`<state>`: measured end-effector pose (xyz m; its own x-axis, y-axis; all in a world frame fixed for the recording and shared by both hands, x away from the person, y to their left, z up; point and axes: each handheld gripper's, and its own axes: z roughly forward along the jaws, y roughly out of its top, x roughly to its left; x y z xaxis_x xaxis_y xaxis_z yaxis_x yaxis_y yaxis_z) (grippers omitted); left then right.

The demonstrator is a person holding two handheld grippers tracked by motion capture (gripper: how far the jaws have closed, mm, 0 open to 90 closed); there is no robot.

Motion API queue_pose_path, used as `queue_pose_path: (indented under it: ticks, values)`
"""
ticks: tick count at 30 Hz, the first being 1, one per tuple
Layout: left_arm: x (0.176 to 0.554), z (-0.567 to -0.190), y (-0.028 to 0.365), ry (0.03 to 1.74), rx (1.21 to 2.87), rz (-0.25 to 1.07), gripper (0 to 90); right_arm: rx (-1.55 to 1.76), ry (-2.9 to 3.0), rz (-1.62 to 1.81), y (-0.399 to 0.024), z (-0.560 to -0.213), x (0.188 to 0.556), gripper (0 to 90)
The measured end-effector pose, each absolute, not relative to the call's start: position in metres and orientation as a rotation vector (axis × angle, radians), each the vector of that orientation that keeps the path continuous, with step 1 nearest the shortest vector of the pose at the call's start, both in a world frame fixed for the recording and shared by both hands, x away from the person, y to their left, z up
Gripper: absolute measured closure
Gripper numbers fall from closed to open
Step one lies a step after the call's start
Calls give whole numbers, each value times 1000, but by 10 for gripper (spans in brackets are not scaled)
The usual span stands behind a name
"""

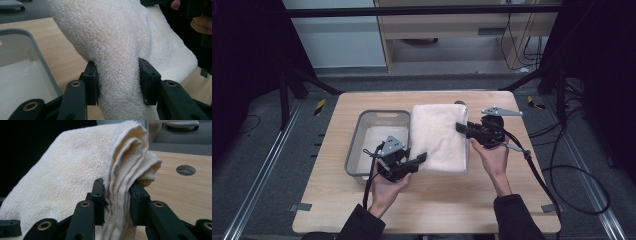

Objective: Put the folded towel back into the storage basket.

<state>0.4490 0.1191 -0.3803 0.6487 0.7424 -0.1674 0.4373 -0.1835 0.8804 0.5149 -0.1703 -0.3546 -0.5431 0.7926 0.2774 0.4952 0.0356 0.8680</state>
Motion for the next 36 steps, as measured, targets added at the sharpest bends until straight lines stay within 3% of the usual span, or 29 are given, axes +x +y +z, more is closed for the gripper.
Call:
queue_pose_path:
  ticks: [36]
  values:
    - [447, -364, 207, 1003, 1774, 432, 568, 1200, 2089, 1507, -75, -332, 532, 693]
